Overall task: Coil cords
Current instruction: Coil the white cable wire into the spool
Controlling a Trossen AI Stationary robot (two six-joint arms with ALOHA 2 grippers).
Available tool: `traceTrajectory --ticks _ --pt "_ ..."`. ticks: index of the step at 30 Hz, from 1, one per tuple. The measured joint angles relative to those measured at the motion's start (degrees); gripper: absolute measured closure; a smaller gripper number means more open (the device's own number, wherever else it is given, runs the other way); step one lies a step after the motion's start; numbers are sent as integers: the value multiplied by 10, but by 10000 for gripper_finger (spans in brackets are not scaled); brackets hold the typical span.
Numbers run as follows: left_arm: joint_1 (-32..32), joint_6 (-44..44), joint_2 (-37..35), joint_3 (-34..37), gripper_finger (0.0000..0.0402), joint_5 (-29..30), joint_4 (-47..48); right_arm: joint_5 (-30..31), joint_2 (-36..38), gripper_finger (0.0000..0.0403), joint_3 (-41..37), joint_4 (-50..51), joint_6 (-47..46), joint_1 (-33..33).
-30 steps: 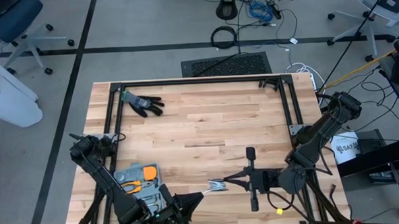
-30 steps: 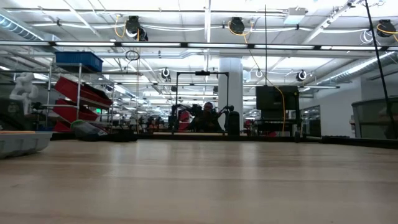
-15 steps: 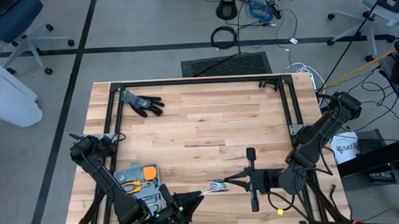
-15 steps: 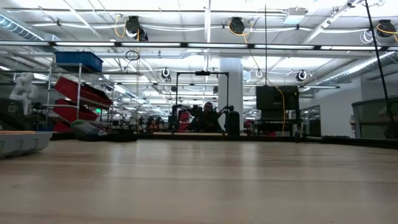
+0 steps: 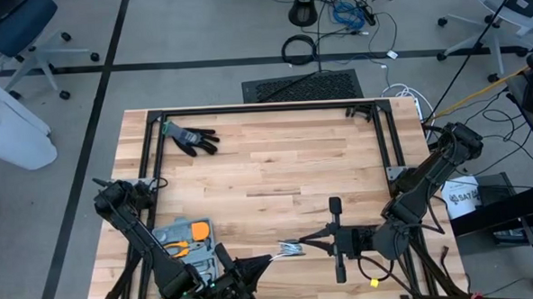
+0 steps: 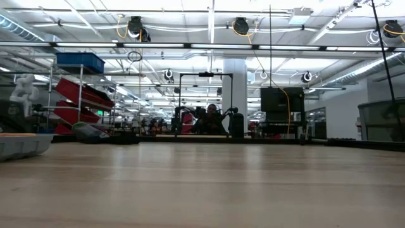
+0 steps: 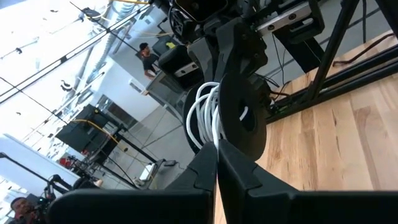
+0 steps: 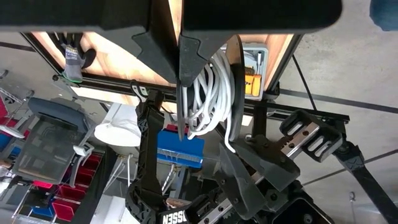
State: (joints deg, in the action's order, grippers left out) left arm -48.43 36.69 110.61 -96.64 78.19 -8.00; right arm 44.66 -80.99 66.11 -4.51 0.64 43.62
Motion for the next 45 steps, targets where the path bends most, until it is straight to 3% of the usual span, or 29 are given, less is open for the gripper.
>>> traceTrajectory --ticks 13,29,35,45 --pt "7 -60 0 4 399 0 31 0 0 403 0 -13 7 0" --pt "23 -194 0 4 400 -49 122 0 0 403 0 -47 22 0" --pt "34 -202 0 4 400 -52 121 1 0 403 0 -47 20 0" --pt "44 -214 0 4 358 -94 120 0 0 403 0 -57 21 0"
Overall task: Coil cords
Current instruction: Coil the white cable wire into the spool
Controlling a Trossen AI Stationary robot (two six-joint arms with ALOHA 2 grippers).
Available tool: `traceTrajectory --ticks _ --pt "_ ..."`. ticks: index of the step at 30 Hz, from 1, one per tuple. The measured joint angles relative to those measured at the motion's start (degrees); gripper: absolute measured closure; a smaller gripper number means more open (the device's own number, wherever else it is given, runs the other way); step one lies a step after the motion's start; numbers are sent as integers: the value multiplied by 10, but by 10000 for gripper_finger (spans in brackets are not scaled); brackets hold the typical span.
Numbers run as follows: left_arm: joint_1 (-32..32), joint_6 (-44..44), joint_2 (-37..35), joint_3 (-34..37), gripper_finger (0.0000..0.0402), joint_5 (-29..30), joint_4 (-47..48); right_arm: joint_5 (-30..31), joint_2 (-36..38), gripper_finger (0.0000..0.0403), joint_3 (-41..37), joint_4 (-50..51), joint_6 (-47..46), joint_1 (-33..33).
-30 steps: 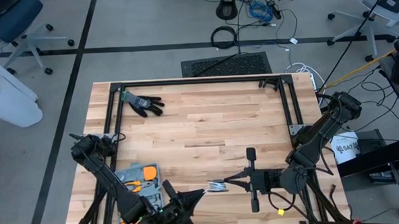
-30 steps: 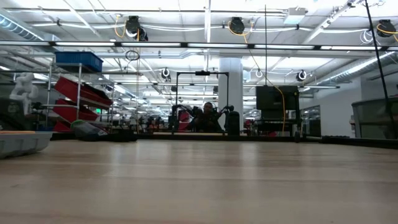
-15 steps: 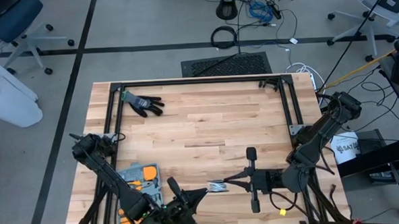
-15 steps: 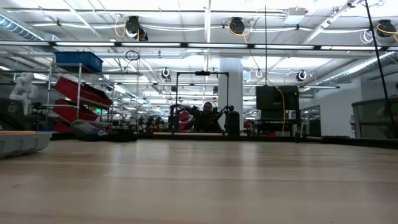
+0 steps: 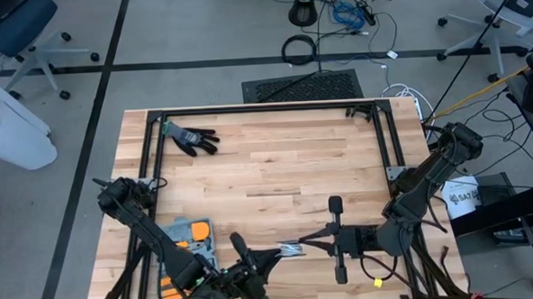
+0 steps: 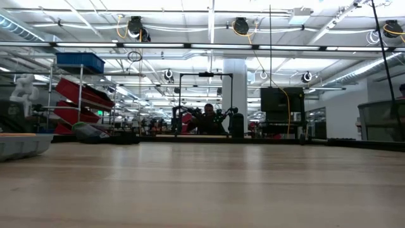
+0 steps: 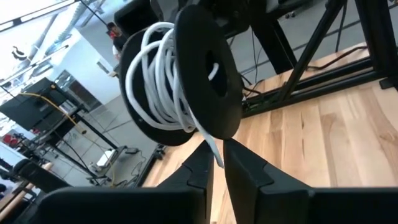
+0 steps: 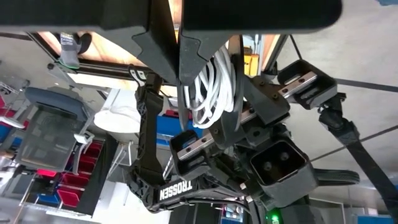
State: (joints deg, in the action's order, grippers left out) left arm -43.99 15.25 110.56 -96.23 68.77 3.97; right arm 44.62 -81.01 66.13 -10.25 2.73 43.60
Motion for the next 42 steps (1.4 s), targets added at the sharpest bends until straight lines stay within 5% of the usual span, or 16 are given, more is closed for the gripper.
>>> traceTrajectory --ticks 9,20,42 --pt "-22 17 0 0 333 6 0 0 0 403 0 -9 18 0" --pt "-80 69 -1 -20 331 143 -6 2 0 403 0 -14 24 0" --pt "-30 56 -1 -25 394 51 -16 0 0 403 0 -16 28 0"
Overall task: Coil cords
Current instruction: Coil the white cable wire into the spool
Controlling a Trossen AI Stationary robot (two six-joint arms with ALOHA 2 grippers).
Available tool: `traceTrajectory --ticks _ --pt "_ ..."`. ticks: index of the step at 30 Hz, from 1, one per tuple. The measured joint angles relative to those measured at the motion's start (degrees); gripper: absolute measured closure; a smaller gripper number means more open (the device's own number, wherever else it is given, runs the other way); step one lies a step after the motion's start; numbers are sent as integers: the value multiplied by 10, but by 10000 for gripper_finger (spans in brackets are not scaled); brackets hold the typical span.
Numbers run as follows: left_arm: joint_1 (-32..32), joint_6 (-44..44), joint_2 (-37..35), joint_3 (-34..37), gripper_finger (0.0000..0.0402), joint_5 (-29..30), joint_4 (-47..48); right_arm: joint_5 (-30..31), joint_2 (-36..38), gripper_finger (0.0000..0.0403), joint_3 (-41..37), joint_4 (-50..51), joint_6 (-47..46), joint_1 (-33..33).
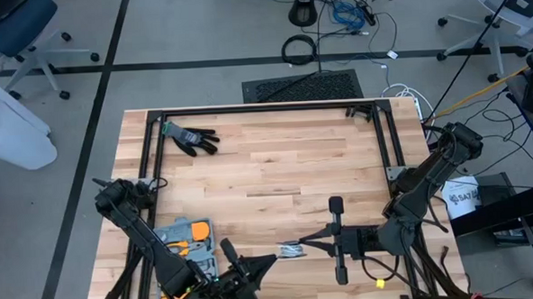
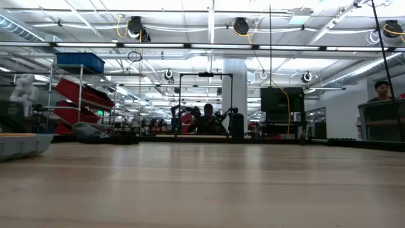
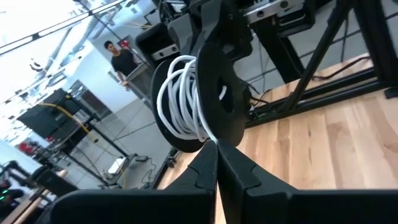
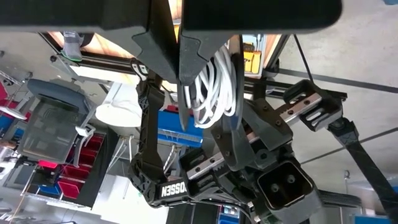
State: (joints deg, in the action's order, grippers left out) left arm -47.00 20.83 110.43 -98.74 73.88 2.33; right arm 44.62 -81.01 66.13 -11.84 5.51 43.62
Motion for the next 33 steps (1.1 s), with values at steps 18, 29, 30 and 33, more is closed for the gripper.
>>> traceTrajectory --ticks 18,29,30,33 --pt "21 -78 0 0 398 -69 43 2 0 403 0 -5 -1 0" --pt "28 -96 0 0 358 -105 60 2 0 403 0 -4 -3 0" --pt "26 -96 0 0 348 -103 60 3 0 403 0 -4 -3 0" --pt "18 -95 0 0 323 -89 60 3 0 403 0 -2 0 0"
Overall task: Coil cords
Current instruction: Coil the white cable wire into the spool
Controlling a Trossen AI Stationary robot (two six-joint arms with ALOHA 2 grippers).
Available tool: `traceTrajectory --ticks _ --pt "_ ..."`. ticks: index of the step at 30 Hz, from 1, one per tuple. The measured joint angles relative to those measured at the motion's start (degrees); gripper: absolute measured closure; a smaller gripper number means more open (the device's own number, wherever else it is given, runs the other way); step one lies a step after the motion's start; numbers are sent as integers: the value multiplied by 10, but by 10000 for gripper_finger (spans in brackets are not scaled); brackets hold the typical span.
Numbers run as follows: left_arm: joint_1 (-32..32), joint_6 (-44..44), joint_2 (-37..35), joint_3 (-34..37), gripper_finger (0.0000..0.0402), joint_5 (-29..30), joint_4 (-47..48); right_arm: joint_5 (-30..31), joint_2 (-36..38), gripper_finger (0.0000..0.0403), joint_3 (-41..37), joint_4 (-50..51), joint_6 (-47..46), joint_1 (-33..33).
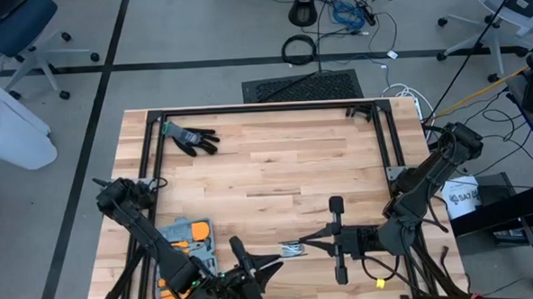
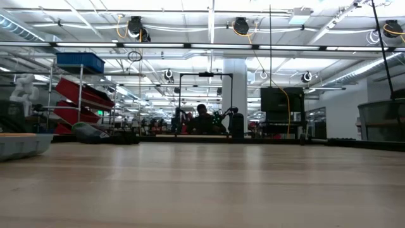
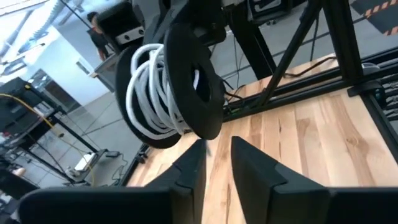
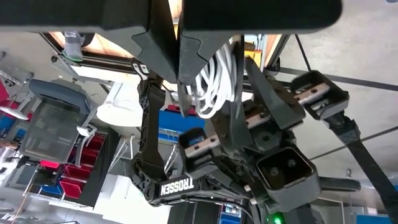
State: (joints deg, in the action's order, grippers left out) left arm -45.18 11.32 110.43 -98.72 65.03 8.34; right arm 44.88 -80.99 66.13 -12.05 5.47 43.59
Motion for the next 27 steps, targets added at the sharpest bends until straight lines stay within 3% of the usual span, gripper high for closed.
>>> traceTrajectory --ticks 8,15,20,27 --pt "-29 15 -2 0 304 40 1 7 0 403 0 2 13 0" --pt "-61 14 -14 0 304 78 2 55 0 403 0 3 49 0" --pt "-82 11 -16 0 304 110 2 107 0 403 0 33 98 0" --pt "-102 -19 -15 0 304 130 4 129 -25 403 0 51 189 -7"
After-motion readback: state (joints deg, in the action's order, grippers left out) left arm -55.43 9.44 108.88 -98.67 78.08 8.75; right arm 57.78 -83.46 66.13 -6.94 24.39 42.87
